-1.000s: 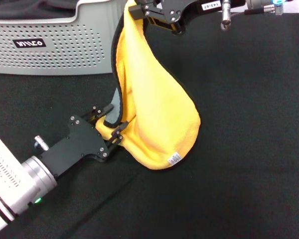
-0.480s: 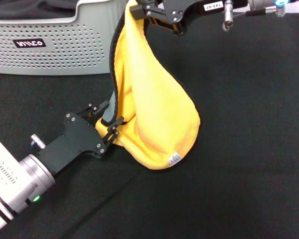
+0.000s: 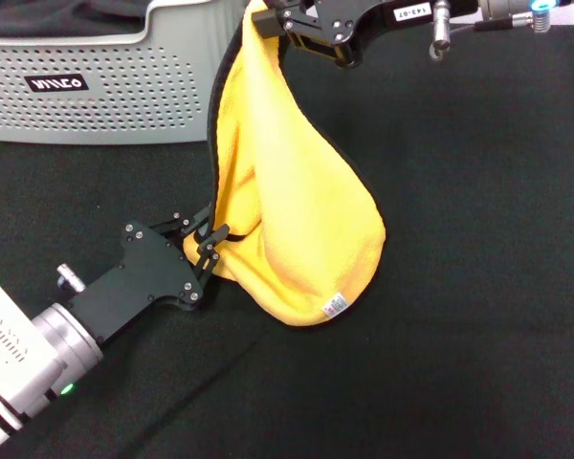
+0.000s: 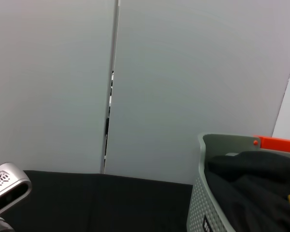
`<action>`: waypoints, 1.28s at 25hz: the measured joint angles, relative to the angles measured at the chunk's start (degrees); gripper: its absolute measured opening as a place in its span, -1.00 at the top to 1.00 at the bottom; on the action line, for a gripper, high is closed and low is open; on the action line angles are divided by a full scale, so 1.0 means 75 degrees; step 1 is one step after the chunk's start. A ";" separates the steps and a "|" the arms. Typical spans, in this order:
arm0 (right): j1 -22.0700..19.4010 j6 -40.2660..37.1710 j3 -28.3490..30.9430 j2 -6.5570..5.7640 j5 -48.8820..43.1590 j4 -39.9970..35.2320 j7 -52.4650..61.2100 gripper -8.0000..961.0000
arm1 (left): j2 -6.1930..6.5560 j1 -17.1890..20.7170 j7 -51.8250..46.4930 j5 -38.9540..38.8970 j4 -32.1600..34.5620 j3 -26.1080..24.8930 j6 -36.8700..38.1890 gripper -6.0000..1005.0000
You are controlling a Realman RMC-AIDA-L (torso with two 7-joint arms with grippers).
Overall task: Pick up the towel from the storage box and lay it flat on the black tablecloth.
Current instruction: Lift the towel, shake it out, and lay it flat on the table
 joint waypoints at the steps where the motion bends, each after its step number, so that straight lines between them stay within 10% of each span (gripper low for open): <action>1: -0.0005 0.0001 0.0000 0.0000 0.0000 0.0000 -0.0001 0.97 | 0.0001 0.0005 -0.0001 0.0001 0.0000 0.0000 0.0013 0.53; 32: -0.1263 -0.0855 0.0129 -0.0024 0.0789 -0.0440 0.0056 0.97 | 0.0107 0.0338 -0.2831 0.0048 0.0940 0.0550 0.1301 0.97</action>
